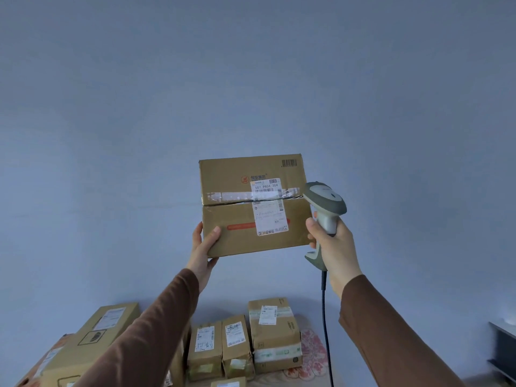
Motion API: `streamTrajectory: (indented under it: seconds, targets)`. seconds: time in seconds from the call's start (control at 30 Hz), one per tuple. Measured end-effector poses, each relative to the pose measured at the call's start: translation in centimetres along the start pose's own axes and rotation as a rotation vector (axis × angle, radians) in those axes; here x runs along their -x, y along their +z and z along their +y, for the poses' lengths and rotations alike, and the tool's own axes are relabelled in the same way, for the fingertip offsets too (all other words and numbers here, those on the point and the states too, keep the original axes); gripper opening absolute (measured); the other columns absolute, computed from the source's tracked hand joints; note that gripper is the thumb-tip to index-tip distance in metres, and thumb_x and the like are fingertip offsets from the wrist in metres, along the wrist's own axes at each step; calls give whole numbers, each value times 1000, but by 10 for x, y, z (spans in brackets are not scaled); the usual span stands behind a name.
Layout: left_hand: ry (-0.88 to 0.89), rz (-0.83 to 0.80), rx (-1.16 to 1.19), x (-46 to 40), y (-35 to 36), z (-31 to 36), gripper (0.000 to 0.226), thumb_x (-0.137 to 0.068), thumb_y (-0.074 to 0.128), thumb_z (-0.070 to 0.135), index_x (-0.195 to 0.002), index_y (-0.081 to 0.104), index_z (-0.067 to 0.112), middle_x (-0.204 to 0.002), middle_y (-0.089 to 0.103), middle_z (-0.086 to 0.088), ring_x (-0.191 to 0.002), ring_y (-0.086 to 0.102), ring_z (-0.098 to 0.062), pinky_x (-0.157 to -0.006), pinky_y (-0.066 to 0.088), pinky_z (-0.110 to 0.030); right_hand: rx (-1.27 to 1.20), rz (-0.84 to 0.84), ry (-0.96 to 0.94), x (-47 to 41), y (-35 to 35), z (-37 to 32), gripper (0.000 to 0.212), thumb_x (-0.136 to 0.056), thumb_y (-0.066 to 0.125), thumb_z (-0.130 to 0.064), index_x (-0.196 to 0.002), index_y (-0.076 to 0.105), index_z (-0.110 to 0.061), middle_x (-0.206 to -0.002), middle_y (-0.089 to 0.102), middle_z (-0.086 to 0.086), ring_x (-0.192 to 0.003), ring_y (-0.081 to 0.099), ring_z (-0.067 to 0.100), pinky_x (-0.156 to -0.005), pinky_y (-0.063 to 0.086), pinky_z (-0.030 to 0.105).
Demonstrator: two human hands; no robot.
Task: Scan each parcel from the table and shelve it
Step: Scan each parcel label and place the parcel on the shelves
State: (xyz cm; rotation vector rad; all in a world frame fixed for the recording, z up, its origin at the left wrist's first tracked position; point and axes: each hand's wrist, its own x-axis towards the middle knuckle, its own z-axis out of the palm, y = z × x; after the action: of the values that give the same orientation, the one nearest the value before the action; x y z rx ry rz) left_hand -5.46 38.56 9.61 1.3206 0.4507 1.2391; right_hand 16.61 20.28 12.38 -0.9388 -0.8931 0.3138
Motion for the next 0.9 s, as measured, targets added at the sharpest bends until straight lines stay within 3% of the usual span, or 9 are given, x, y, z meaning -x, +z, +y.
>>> streamTrajectory:
  seconds: [0.13,0.23,0.37,0.53,0.6,0.7,0.8,0.9]
  targets:
    - [20,11,-5,-4,6,2,85,-78,74,50,-153,35,41,-146,56,2,-125,59,-15,-120,39,-44,73,-82,-75,12,27,-13,13,-98,70,-32,-106,68,-22,-71,67,-9,-55,60,13,-57,54,26]
    - [22,16,-6,-7,10,3,87,-78,74,49,-154,33,40,-145,57,1,-124,59,-15,-119,40,-43,170,-77,-131,18,40,-18,24,-97,69,-39,-115,65,-23,-70,64,-6,-49,56,14,-53,54,34]
    - [22,21,-6,-7,13,1,85,-78,74,49,-153,35,40,-143,58,2,-123,60,-15,-117,41,-42,240,-76,-165,22,45,-18,24,-97,69,-40,-114,62,-24,-74,63,3,-47,54,13,-52,56,44]
    - [12,35,-6,-6,12,-4,82,-78,74,51,-151,37,42,-138,60,3,-121,61,-16,-105,48,-37,289,-70,-120,23,42,-10,27,-97,68,-42,-115,60,-24,-80,66,8,-53,56,14,-52,55,36]
    - [2,40,-7,-6,12,-6,82,-78,74,52,-151,37,42,-136,61,3,-120,61,-17,-98,50,-34,304,-74,-111,23,40,-7,27,-97,68,-43,-116,60,-26,-86,67,5,-63,58,18,-60,56,36]
    - [-8,43,-9,-6,11,-11,81,-79,74,53,-150,37,41,-135,61,2,-120,61,-19,-99,51,-35,297,-80,-103,22,38,-5,25,-97,67,-44,-116,60,-29,-92,69,3,-72,60,22,-70,58,42]
    - [-17,41,-11,-5,11,-15,81,-79,75,53,-150,37,41,-135,62,2,-120,62,-19,-102,51,-36,291,-81,-89,23,37,-4,23,-96,67,-44,-113,59,-30,-89,69,5,-66,59,20,-66,59,43]
    - [-23,39,-18,-3,10,-18,82,-79,75,54,-150,37,42,-134,62,1,-120,62,-20,-101,51,-36,295,-78,-87,26,37,-2,25,-96,68,-43,-115,59,-28,-81,65,3,-58,57,14,-57,55,34]
